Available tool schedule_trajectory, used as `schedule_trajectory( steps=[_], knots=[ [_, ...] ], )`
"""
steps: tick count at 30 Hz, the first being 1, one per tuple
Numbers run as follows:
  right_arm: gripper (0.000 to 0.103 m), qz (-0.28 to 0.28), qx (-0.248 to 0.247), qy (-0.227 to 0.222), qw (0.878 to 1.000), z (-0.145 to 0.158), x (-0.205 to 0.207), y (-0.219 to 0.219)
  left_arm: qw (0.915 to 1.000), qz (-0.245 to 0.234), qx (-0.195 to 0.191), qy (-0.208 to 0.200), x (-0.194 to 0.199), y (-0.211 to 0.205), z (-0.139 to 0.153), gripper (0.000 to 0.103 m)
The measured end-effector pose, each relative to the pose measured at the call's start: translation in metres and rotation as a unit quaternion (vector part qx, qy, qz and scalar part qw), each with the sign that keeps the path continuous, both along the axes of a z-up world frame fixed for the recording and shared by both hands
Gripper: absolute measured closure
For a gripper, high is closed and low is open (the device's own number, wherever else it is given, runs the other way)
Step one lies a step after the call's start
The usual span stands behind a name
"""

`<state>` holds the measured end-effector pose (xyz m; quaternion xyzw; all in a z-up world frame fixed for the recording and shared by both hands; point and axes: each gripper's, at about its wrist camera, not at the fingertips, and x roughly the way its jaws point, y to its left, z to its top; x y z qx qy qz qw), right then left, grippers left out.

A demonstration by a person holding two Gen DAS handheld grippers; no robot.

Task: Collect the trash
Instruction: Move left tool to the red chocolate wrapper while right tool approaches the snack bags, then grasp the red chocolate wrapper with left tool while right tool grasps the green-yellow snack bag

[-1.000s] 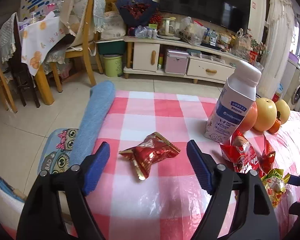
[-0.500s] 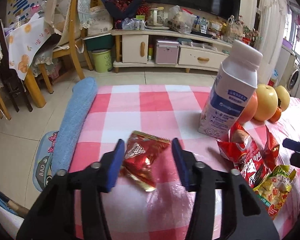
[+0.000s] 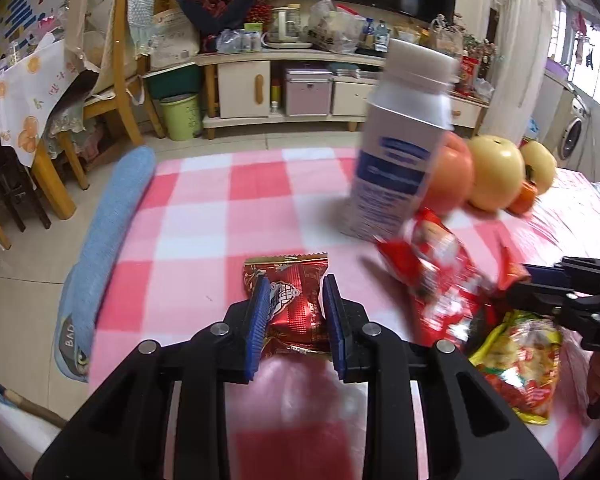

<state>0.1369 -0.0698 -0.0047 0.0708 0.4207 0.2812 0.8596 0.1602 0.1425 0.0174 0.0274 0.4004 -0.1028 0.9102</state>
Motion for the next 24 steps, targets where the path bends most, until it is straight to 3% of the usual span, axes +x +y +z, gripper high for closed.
schedule_trajectory(
  steps=[5, 9, 20, 24],
  knots=[
    [0.074, 0.032, 0.001, 0.012, 0.999, 0.002, -0.014, 0.012, 0.9996, -0.022, -0.016, 0.010, -0.028, -0.015, 0.000, 0.074],
    [0.074, 0.044, -0.004, 0.018, 0.999, 0.004, -0.031, 0.019, 0.9995, -0.012, -0.027, 0.015, -0.051, -0.017, -0.001, 0.074],
    [0.074, 0.051, 0.000, 0.054, 0.997, 0.010, -0.078, 0.010, 0.9976, -0.001, -0.059, 0.037, -0.126, -0.020, 0.002, 0.074],
    [0.074, 0.041, -0.004, 0.060, 0.997, 0.013, -0.101, 0.004, 0.9978, -0.008, -0.053, 0.039, -0.160, -0.032, 0.002, 0.074]
  ],
)
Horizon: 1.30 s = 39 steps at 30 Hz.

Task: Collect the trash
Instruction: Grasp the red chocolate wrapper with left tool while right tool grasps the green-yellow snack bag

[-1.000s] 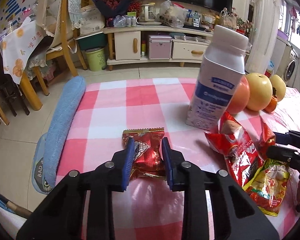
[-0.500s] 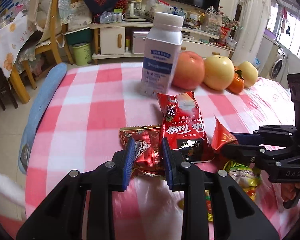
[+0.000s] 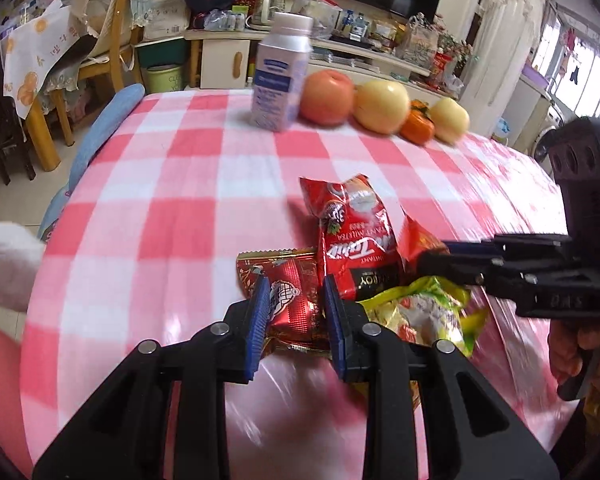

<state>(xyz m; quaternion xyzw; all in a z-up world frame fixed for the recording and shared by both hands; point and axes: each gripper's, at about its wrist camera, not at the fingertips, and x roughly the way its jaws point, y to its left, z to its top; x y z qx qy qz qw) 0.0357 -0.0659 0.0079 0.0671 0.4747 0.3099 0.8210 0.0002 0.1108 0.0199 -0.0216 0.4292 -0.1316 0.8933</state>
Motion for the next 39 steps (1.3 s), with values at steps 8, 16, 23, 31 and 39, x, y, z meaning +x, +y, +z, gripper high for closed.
schedule_trajectory(
  steps=[8, 16, 23, 31, 39],
  knots=[
    [0.073, -0.022, -0.002, 0.000, 1.000, 0.006, -0.050, -0.010, 0.9998, -0.003, -0.019, 0.010, -0.045, -0.008, 0.001, 0.074],
    [0.048, -0.108, 0.031, 0.005, 0.994, 0.010, -0.100, -0.036, 0.9998, 0.000, 0.017, 0.013, -0.067, -0.015, -0.002, 0.046],
    [0.048, -0.120, 0.101, 0.010, 0.988, 0.012, -0.137, -0.035, 0.9996, 0.025, 0.007, 0.008, -0.058, -0.004, -0.002, 0.040],
    [0.048, -0.099, 0.122, 0.026, 0.987, -0.001, -0.136, 0.001, 0.9994, 0.025, -0.003, 0.025, -0.052, -0.005, -0.009, 0.063],
    [0.048, -0.135, 0.125, 0.028, 0.983, -0.014, -0.123, 0.009, 0.9979, 0.044, -0.022, 0.041, -0.050, 0.008, -0.007, 0.065]
  ],
)
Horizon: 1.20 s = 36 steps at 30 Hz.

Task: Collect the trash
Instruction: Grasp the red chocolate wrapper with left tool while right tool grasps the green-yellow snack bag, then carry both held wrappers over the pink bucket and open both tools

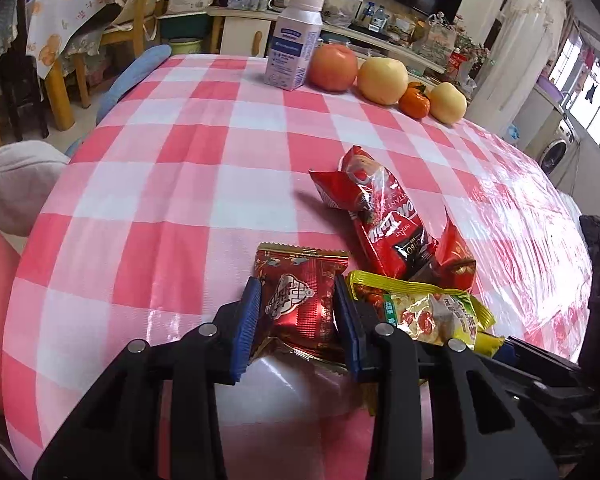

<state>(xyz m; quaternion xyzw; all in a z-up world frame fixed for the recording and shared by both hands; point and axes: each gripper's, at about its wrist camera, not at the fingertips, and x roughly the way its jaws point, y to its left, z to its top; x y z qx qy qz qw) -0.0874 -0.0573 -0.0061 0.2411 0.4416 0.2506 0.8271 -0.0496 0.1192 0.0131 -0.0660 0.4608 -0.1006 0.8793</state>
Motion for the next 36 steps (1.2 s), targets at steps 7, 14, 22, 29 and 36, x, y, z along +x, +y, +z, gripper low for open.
schedule_trajectory(
  steps=[7, 14, 22, 29, 36],
  knots=[
    [0.061, -0.009, -0.014, 0.003, 1.000, -0.006, 0.007, 0.004, 0.9996, 0.027, -0.003, 0.004, 0.003, 0.014, 0.004, 0.065],
    [0.083, 0.014, -0.039, -0.021, 0.999, 0.001, 0.005, 0.011, 0.9987, 0.044, -0.024, -0.005, 0.002, 0.029, 0.015, 0.065],
    [0.086, 0.018, -0.069, -0.058, 0.996, 0.026, -0.004, 0.016, 0.9971, 0.059, -0.042, -0.024, -0.001, 0.043, 0.031, 0.065],
    [0.086, 0.038, -0.095, -0.105, 0.989, 0.058, -0.008, 0.036, 0.9940, 0.081, -0.054, -0.050, -0.005, 0.063, 0.049, 0.065],
    [0.086, 0.090, -0.101, -0.152, 0.979, 0.091, -0.005, 0.086, 0.9834, 0.152, -0.054, -0.083, -0.012, 0.114, 0.071, 0.065]
  ],
)
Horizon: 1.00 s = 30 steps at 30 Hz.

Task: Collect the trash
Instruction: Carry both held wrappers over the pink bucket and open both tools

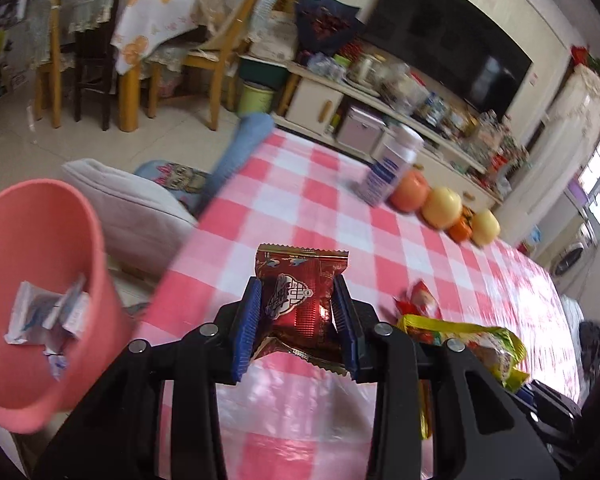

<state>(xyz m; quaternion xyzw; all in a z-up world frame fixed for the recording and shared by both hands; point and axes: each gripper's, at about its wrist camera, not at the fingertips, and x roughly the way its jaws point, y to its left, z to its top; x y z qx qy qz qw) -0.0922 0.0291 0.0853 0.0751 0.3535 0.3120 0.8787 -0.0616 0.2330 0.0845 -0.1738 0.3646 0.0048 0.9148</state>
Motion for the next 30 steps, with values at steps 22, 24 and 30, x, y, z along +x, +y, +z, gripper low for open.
schedule_trajectory(
  steps=[22, 24, 30],
  knots=[
    [0.060, 0.209, -0.072, -0.036, 0.975, 0.007, 0.009, 0.238, 0.9511, 0.308, -0.020, 0.002, -0.053, 0.202, 0.009, 0.043],
    [0.040, 0.199, -0.077, -0.041, 0.976, 0.003, 0.007, 0.234, 0.9463, 0.322, -0.020, -0.007, -0.058, 0.206, 0.008, 0.034],
    [0.016, 0.134, -0.086, -0.055, 0.986, 0.003, 0.005, 0.187, 0.9458, 0.322, 0.021, -0.037, -0.058, 0.193, 0.016, 0.021]
  ],
)
